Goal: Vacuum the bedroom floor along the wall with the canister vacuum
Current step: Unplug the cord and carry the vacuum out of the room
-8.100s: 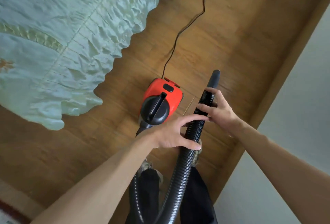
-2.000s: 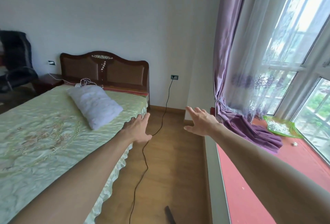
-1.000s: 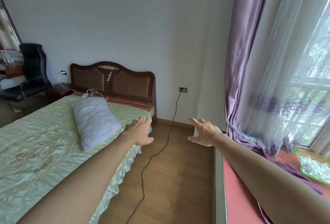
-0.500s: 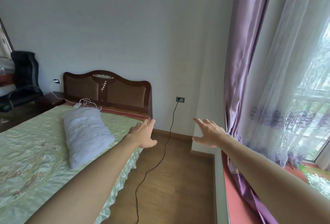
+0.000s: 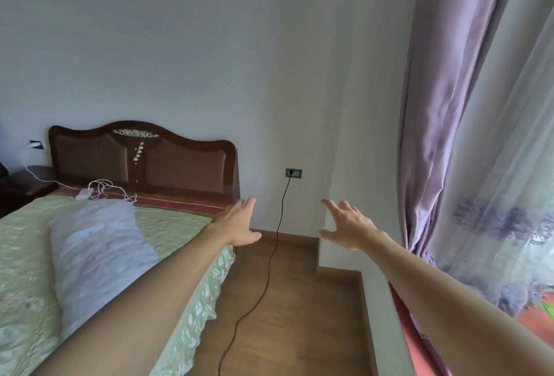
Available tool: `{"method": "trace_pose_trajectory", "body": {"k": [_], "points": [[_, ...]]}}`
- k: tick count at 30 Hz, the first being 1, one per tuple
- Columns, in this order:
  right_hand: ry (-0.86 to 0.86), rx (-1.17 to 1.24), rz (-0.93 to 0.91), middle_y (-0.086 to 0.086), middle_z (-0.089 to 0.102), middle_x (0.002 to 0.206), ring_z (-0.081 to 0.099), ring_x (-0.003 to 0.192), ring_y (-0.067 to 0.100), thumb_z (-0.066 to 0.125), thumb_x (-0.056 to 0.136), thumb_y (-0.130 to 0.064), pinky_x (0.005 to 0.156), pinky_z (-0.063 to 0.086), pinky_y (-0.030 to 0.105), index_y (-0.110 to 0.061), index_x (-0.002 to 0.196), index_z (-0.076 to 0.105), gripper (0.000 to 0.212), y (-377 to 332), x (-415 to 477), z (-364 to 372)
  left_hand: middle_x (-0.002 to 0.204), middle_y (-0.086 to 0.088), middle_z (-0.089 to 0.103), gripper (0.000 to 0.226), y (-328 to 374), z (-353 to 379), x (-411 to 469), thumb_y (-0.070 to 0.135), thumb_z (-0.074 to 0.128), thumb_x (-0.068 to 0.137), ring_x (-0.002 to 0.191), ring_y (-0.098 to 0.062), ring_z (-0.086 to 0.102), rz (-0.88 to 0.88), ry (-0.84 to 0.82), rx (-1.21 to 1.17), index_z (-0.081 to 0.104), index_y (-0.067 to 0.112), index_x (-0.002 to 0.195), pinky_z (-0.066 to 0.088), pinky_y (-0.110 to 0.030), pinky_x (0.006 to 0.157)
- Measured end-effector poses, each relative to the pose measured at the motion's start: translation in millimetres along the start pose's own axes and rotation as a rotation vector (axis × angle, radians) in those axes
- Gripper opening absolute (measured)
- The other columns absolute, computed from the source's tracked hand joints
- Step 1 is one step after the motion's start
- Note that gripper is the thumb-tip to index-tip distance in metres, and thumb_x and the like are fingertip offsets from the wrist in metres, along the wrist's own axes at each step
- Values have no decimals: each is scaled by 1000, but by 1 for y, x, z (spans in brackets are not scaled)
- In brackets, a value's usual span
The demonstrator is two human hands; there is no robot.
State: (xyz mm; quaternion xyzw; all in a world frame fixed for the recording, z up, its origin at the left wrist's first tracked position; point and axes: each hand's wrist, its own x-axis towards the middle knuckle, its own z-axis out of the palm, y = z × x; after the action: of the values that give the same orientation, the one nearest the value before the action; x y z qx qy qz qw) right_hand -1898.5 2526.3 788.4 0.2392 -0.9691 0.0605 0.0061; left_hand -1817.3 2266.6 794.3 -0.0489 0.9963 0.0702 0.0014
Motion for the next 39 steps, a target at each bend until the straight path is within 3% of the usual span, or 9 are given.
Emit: {"method": "trace_pose_trajectory", "body": {"k": [8,15,20,39], "points": [[0,-39,29,10,41,139,45,126,31,56,92,-53,90,51,43,-32,154,11,79,-2,85,-14,137,-9,44,87,-33,-11,97,47,67,84,114,-30,56,41,-3,-8,18,18,150,52,-46,90],[17,-61,49,10,40,139,44,128,31,55,92,-53,86,48,41,-32,154,10,80,14,143,-27,147,-9,39,87,-47,-15,161,47,66,85,125,-31,51,53,10,25,16,19,151,51,-47,93],[-1,-69,38,10,39,141,45,127,32,55,92,-54,86,49,40,-32,155,10,80,33,194,-17,141,-9,43,87,-46,-1,211,47,65,85,121,-31,53,55,-13,54,16,19,151,51,-44,87],[-83,-45,-43,10,38,143,45,127,31,55,92,-54,96,49,44,-32,154,9,80,128,429,6,142,-10,41,84,-40,3,433,42,62,88,122,-31,50,-34,-69,85,14,20,153,50,-43,86]]}}
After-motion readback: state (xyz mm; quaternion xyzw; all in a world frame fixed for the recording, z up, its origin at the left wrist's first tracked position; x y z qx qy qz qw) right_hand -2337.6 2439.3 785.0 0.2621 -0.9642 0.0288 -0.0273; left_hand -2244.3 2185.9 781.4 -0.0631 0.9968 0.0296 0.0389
